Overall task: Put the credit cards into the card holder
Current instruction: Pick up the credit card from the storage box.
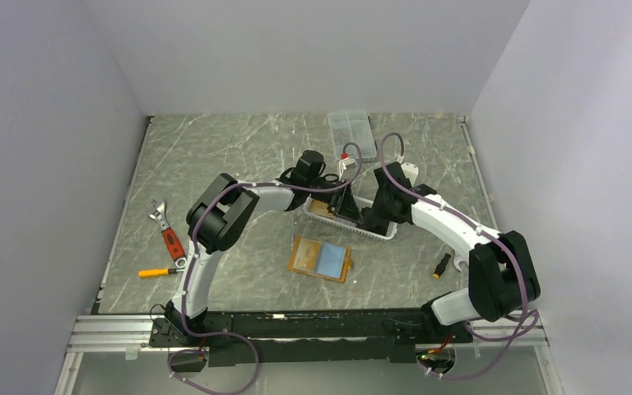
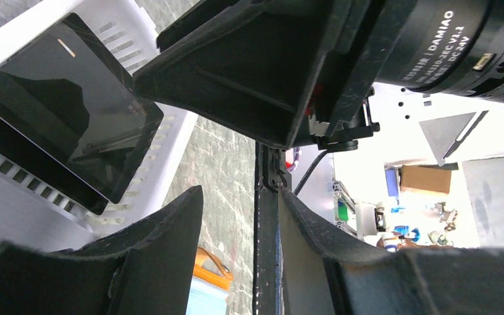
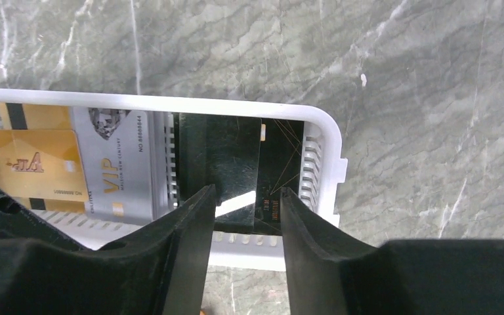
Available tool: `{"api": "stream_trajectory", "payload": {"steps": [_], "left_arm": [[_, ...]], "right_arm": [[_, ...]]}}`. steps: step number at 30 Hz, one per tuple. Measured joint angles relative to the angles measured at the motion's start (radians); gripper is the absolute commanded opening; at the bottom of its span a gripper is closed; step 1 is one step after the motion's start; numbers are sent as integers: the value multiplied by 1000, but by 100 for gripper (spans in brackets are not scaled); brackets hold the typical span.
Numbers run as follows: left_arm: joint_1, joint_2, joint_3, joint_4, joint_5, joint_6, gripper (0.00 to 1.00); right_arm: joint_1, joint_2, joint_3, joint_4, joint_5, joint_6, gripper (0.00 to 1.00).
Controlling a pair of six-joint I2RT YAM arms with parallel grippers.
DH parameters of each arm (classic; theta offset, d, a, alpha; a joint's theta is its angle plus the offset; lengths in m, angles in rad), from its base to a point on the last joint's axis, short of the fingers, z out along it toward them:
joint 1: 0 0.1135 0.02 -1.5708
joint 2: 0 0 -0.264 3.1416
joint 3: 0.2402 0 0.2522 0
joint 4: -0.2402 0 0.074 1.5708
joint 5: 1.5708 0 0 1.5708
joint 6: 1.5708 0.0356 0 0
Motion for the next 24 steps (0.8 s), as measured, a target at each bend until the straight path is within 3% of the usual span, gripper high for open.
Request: {"api": "stream_trajectory", "payload": {"steps": [11,17,24], "left_arm": [[8,-2,20,-116,-43,58,52],[9,0,56,-179,-73,76,54],[10,23,93,-225,-100,95,54]], "right_arm": [[-2,-23,10,-11,-17,-3,54],[-2,24,-9,23,-50,16,42],[-24,31,-40,61,-67,50,45]]}}
